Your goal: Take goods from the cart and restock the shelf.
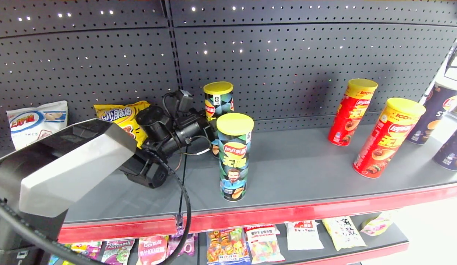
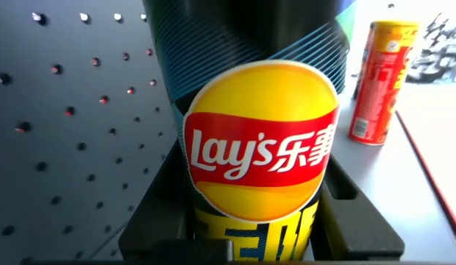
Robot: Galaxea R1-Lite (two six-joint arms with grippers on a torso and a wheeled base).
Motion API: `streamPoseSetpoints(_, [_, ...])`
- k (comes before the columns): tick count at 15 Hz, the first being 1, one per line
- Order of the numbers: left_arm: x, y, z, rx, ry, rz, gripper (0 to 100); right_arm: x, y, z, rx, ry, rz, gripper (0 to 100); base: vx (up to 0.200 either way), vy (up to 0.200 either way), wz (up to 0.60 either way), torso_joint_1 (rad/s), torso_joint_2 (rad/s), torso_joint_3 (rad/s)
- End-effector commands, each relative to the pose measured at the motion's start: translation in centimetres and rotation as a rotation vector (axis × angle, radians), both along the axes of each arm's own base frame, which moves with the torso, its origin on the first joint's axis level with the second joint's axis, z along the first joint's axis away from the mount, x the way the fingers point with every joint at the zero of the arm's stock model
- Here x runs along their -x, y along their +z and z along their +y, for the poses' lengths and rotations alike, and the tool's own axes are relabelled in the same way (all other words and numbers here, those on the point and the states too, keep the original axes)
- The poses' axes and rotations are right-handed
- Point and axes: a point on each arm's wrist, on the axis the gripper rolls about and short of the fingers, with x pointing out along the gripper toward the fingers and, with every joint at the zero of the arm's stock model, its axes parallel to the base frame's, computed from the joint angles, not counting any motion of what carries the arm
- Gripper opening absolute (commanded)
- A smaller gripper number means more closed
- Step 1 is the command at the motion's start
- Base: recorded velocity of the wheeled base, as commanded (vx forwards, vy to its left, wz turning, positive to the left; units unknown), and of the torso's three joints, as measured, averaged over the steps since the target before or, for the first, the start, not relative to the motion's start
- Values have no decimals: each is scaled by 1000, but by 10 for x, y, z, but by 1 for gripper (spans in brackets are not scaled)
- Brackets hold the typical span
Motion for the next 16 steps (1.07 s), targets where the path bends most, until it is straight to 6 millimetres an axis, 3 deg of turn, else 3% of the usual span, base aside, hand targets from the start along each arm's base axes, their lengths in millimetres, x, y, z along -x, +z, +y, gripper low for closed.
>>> streamPoseSetpoints(1, [-2,-9,-2,-3,-6,21,0,0,0,0,0,0,-1,100,0,0,0,0,0,0])
streamPoseSetpoints(16, [-2,-14,0,-36,-6,-31,0,0,0,0,0,0,-1,100,0,0,0,0,0,0])
